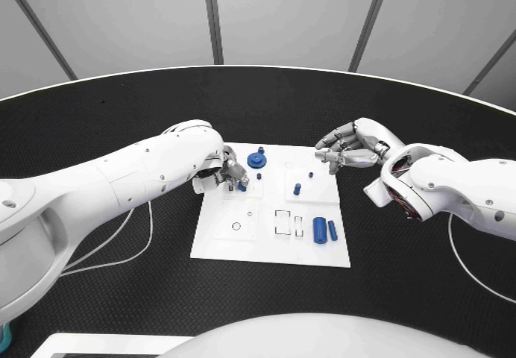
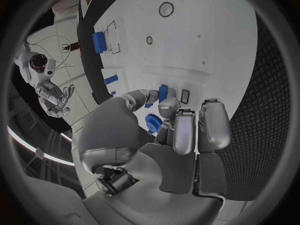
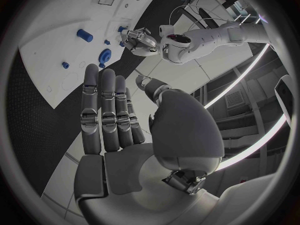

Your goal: Assemble the parts on the task board

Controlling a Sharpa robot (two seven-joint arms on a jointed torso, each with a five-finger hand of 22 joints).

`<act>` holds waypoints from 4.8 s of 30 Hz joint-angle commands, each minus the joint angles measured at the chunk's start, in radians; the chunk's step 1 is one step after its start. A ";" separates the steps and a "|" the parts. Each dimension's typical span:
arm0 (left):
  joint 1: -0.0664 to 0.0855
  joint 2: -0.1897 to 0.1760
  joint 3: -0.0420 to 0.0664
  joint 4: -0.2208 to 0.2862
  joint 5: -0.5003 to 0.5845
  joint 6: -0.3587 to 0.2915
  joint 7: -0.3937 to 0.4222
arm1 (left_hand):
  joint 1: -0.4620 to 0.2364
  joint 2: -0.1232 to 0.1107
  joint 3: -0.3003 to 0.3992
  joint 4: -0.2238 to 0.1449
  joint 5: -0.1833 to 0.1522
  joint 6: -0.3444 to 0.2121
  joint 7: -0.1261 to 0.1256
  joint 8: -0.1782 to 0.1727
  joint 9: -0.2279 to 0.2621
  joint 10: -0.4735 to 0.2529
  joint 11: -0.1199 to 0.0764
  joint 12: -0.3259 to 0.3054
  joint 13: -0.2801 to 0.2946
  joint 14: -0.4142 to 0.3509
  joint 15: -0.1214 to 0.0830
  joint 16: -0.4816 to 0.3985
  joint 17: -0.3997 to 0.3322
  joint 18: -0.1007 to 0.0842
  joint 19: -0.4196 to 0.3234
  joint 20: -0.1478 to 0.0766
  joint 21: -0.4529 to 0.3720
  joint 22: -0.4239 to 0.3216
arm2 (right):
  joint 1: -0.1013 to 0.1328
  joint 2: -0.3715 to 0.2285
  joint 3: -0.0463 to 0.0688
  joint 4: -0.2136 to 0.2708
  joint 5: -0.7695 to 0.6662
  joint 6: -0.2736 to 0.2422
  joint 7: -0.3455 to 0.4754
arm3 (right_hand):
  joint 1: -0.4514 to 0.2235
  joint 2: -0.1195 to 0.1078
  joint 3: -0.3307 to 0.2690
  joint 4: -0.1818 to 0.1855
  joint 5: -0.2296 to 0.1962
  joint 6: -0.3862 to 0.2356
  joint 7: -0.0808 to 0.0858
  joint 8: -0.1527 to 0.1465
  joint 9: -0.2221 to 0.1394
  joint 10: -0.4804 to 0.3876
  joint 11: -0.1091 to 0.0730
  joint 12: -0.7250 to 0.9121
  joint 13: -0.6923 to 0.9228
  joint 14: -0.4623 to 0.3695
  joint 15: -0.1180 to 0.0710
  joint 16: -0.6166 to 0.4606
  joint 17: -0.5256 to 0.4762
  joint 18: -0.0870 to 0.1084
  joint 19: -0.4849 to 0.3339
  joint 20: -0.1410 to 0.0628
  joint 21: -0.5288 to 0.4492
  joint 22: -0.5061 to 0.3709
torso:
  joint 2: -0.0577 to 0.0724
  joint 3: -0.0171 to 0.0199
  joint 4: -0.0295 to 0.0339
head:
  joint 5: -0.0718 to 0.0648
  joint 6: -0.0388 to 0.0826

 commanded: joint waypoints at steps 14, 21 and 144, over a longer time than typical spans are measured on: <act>0.000 0.005 0.000 -0.003 0.005 -0.012 0.003 | 0.007 -0.005 0.104 -0.120 0.001 0.029 -0.018 0.003 0.001 0.008 -0.006 0.003 -0.004 0.052 -0.007 0.005 0.026 -0.014 0.000 -0.008 0.002 -0.001 | 0.000 0.000 0.000 0.000 0.000 0.001 0.000 | -0.003 -0.002 0.002 0.004 0.005 -0.005 -0.001 0.001 0.000 -0.010 0.000 0.006 0.002 -0.007 0.001 0.001 0.002 0.003 0.001 0.001 0.001 -0.001 | 0.000 0.0005 -0.0009 | -0.002 0.000; 0.000 0.008 0.000 -0.006 0.011 0.003 -0.002 | -0.003 -0.008 0.060 -0.106 -0.010 0.041 -0.027 0.011 0.007 0.027 -0.014 0.012 0.005 0.052 -0.012 0.005 0.027 -0.014 0.000 -0.012 0.001 0.000 | 0.000 -0.001 0.000 0.000 0.000 0.001 -0.001 | -0.003 -0.002 0.002 0.004 0.005 -0.005 -0.001 0.001 0.000 -0.010 0.000 0.006 0.002 -0.007 0.001 0.001 0.002 0.003 0.001 0.001 0.001 -0.001 | 0.000 0.0002 -0.0005 | -0.003 -0.002; 0.000 0.008 0.000 -0.033 0.020 -0.009 -0.043 | -0.055 -0.049 -0.215 0.071 -0.421 0.087 -0.055 -0.019 -0.021 0.049 -0.034 0.012 -0.014 0.053 -0.031 0.003 0.027 -0.018 0.012 -0.032 0.000 0.017 | 0.000 0.001 0.000 -0.006 0.000 0.002 -0.004 | -0.007 -0.006 0.000 0.009 0.014 -0.007 0.001 0.001 -0.001 -0.015 0.002 0.007 0.010 -0.010 0.002 -0.001 0.012 0.002 0.000 0.001 0.000 -0.004 | -0.001 -0.0012 0.0006 | -0.009 -0.009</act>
